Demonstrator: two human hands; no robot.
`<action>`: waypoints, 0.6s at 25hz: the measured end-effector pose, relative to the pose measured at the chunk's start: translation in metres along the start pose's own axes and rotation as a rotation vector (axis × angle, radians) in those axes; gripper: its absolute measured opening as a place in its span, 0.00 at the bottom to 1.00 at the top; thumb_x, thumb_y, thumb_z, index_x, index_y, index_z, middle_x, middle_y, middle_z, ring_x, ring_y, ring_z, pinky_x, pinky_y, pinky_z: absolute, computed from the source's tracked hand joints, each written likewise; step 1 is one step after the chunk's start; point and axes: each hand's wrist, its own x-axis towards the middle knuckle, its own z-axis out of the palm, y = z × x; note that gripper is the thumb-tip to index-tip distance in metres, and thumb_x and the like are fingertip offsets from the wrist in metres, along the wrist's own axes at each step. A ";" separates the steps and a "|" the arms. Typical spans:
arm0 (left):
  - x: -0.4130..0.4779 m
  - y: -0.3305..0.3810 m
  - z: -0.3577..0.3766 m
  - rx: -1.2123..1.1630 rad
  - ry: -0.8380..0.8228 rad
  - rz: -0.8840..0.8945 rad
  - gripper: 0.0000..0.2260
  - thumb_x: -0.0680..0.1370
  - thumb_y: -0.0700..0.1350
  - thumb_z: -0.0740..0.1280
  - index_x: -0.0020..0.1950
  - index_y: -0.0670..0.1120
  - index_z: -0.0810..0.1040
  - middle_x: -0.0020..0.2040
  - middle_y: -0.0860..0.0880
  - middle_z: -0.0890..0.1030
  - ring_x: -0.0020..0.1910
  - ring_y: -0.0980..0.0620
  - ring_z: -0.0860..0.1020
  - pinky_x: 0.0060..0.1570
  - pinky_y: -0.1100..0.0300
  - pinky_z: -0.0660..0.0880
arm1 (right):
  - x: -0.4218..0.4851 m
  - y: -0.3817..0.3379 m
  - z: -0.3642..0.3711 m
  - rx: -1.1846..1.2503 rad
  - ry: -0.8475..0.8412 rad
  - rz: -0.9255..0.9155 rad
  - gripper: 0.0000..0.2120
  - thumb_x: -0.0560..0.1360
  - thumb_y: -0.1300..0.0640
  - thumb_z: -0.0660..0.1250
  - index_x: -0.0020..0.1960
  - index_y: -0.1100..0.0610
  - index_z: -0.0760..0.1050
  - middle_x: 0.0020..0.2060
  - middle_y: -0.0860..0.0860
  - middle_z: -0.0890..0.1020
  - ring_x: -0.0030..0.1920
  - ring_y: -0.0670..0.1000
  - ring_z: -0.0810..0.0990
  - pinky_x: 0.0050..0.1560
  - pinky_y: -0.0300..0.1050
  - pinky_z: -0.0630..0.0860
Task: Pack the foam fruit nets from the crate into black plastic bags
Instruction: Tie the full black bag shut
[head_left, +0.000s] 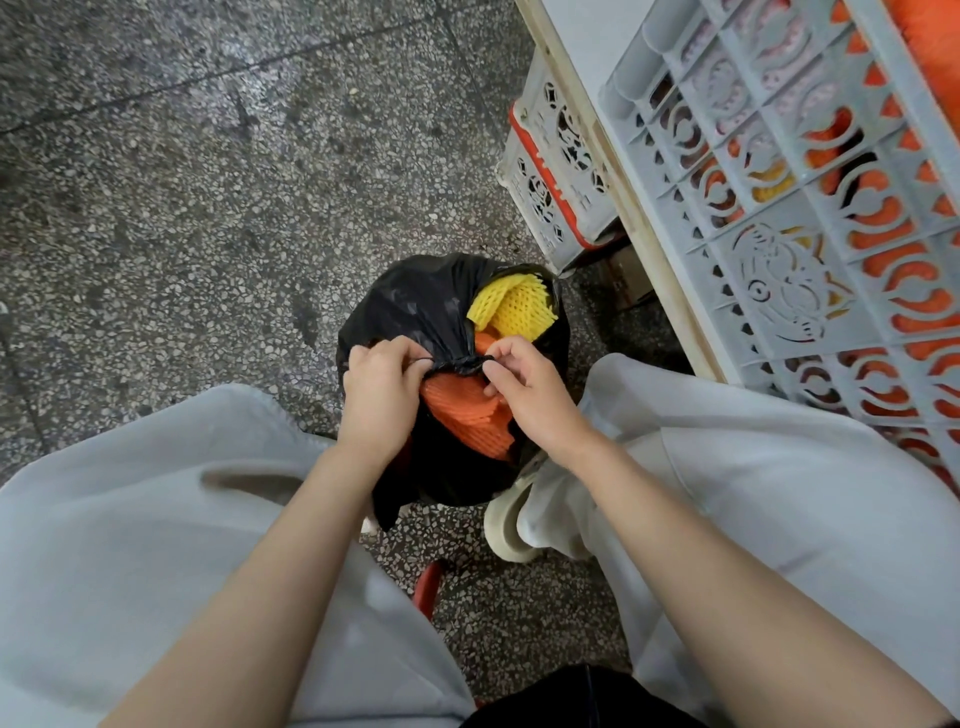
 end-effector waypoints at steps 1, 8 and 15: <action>0.000 0.001 0.001 -0.011 0.000 0.006 0.03 0.78 0.44 0.65 0.46 0.47 0.78 0.48 0.47 0.81 0.50 0.40 0.73 0.55 0.46 0.68 | -0.001 -0.001 0.001 0.003 -0.022 0.024 0.04 0.80 0.61 0.58 0.48 0.56 0.70 0.34 0.45 0.73 0.32 0.37 0.71 0.38 0.30 0.68; -0.001 0.008 0.000 0.073 0.089 0.007 0.06 0.78 0.47 0.64 0.46 0.46 0.77 0.46 0.49 0.80 0.52 0.43 0.70 0.53 0.50 0.63 | 0.002 0.010 0.008 -0.419 -0.036 -0.017 0.08 0.78 0.54 0.64 0.52 0.58 0.75 0.47 0.48 0.77 0.49 0.45 0.73 0.45 0.32 0.62; 0.010 0.000 0.003 -0.424 0.148 -0.490 0.09 0.78 0.43 0.65 0.38 0.46 0.74 0.32 0.51 0.75 0.39 0.47 0.75 0.48 0.51 0.75 | 0.005 0.022 -0.012 -0.442 0.099 -0.028 0.08 0.78 0.59 0.63 0.40 0.56 0.68 0.36 0.47 0.72 0.37 0.46 0.70 0.36 0.36 0.62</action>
